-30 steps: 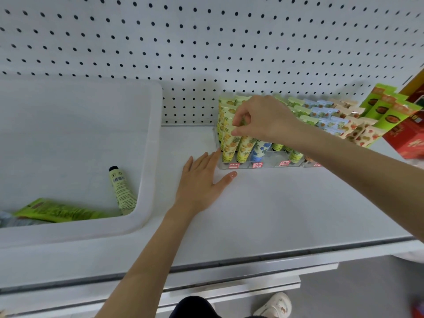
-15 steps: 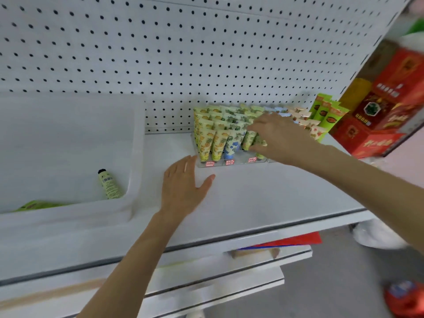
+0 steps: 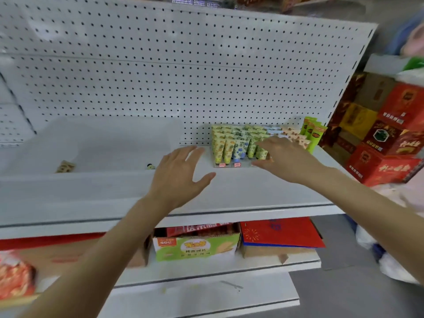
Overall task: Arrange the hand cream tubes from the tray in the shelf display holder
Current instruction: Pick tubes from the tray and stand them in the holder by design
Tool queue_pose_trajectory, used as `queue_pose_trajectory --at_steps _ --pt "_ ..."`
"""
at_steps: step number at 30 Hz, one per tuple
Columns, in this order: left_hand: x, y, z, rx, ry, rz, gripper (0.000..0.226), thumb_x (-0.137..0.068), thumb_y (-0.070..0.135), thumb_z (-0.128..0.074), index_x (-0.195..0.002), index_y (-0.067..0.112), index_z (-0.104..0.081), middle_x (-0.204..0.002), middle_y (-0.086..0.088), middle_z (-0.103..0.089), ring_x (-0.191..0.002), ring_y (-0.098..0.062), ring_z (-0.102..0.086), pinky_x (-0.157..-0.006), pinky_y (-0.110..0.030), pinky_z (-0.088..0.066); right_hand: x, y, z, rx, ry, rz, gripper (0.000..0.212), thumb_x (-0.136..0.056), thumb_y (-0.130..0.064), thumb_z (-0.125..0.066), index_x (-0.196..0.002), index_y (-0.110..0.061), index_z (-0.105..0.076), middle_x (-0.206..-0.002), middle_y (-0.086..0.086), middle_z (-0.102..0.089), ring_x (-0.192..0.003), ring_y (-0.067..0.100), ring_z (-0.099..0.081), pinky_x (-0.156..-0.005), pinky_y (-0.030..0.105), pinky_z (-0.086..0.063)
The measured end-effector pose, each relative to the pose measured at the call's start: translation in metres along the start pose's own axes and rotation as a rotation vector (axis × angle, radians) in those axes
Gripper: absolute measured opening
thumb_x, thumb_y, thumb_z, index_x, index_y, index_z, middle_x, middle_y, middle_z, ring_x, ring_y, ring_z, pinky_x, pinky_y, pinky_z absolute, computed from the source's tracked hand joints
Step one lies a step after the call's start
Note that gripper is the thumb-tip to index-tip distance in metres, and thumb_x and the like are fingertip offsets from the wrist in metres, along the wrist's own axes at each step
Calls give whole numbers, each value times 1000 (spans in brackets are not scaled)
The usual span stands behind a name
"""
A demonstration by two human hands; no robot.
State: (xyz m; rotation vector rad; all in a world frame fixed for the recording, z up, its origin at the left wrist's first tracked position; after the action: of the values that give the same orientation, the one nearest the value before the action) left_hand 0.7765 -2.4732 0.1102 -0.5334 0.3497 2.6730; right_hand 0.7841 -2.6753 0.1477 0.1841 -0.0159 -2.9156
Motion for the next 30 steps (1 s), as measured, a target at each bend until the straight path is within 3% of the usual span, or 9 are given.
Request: queue_pose_trajectory --at_steps 9,14,19,24,28,30 --pt "27 -139 61 -64 41 160 84 -78 73 -20 -144 25 -39 -147 0 -43 -136 -21 -37 -109 -39 -28 -54 -116 -5 -100 -21 75 60 -91 -54 -45 -140 -20 -40 -141 6 -42 -131 26 -36 -104 37 -31" --pt "30 -261 70 -79 10 239 77 -84 72 -32 -145 24 -37 -150 0 -41 -138 -22 -36 -111 -39 -27 -133 -201 -30 -235 -33 104 57 -89 -56 -46 -137 -25 -43 -137 2 -44 -127 22 -41 -102 37 -35" --pt "40 -390 65 -67 -81 338 80 -83 77 -33 -145 26 -36 -151 1 -38 -138 -21 -35 -110 -40 -29 -217 -292 -89 -418 -183 93 55 -89 -54 -51 -135 -25 -45 -133 4 -45 -121 19 -46 -99 35 -39" --pt "47 -465 46 165 -133 443 75 -79 67 -39 -145 30 -35 -154 6 -32 -140 -17 -30 -110 -39 -30 -266 -371 -150 -599 -383 95 50 -88 -50 -55 -130 -25 -48 -125 0 -48 -107 13 -49 -87 25 -38" --pt "50 -487 23 529 -126 575 66 -87 52 -55 -146 38 -28 -150 17 -29 -131 0 -29 -105 -24 -26 -285 -421 -192 -664 -560 137 52 -86 -51 -58 -130 -26 -47 -116 -5 -50 -102 13 -53 -82 22 -38" --pt "53 -489 15 703 -121 630 71 -83 54 -61 -144 46 -26 -140 28 -33 -123 6 -31 -97 -14 -28 -293 -440 -208 -688 -633 151 56 -85 -50 -60 -133 -26 -44 -113 -6 -49 -99 12 -52 -82 23 -39"
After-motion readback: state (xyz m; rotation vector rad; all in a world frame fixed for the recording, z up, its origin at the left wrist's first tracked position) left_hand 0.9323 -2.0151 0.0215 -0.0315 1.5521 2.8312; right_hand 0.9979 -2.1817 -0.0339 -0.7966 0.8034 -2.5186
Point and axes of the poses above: each hand's wrist, its own x-axis away from the middle knuckle, its own z-axis out of the back of the hand, y = z × x, the point moved 9 cm from there along -x, towards the middle knuckle
